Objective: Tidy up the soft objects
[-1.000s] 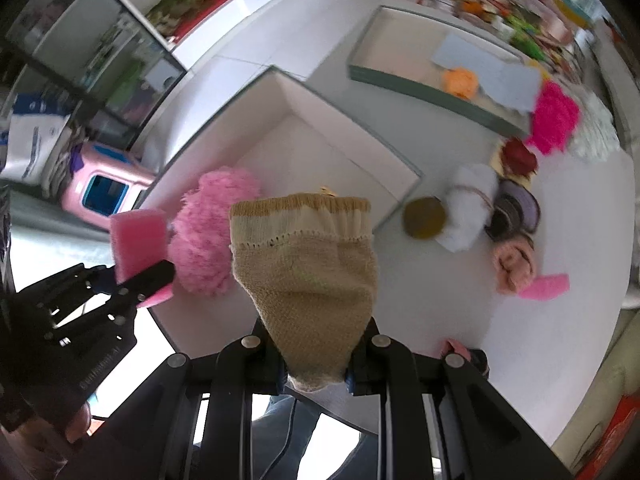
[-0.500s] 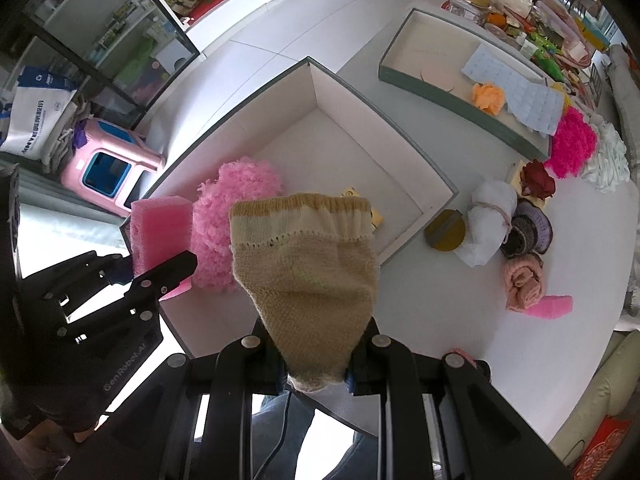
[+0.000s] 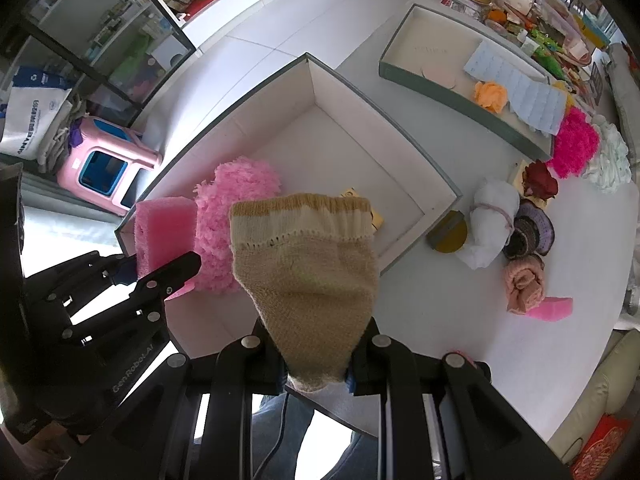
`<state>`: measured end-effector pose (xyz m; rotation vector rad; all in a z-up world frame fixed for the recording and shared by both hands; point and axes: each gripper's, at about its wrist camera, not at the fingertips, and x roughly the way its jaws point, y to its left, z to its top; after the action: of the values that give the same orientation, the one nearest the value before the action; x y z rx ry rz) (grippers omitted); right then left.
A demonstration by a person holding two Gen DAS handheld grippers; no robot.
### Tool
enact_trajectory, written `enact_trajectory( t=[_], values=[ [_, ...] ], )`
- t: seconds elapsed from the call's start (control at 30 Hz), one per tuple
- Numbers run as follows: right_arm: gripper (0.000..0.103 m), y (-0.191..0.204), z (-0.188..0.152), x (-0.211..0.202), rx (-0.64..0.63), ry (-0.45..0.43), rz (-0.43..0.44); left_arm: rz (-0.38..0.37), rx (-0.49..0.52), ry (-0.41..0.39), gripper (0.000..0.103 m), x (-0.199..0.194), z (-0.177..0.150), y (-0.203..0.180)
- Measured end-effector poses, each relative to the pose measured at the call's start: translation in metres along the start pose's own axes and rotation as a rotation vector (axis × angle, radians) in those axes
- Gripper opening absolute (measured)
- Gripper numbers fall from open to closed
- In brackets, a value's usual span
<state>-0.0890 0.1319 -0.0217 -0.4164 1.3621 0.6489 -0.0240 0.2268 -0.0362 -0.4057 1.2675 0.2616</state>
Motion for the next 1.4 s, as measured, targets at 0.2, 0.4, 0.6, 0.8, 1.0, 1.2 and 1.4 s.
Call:
enact_trajectory(
  t=[0.2, 0.4, 0.6, 0.8, 1.0, 1.2, 1.4],
  values=[
    [0.022, 0.006, 0.007, 0.006, -0.015, 0.016, 0.001, 0.002, -0.012, 0.006, 0.021, 0.004, 0.0, 0.002],
    [0.022, 0.013, 0.012, 0.011, -0.027, 0.034, 0.001, 0.004, -0.021, 0.014, 0.021, 0.008, -0.001, 0.004],
    [0.022, 0.014, 0.019, 0.013, -0.019, 0.034, 0.005, 0.009, -0.032, 0.021, 0.021, 0.012, 0.002, 0.007],
    [0.022, 0.007, 0.026, 0.021, 0.015, 0.059, 0.014, 0.014, -0.047, 0.043, 0.021, 0.021, 0.005, 0.008],
    [0.022, 0.013, 0.032, 0.033, -0.006, 0.083, -0.011, 0.022, -0.029, 0.059, 0.021, 0.028, 0.002, 0.002],
    [0.024, 0.015, 0.034, 0.039, -0.01, 0.088, -0.009, 0.027, -0.044, 0.084, 0.023, 0.035, 0.001, 0.001],
    [0.084, 0.006, 0.032, 0.034, 0.021, 0.061, 0.03, 0.029, -0.072, 0.093, 0.102, 0.034, -0.003, 0.004]
  ],
)
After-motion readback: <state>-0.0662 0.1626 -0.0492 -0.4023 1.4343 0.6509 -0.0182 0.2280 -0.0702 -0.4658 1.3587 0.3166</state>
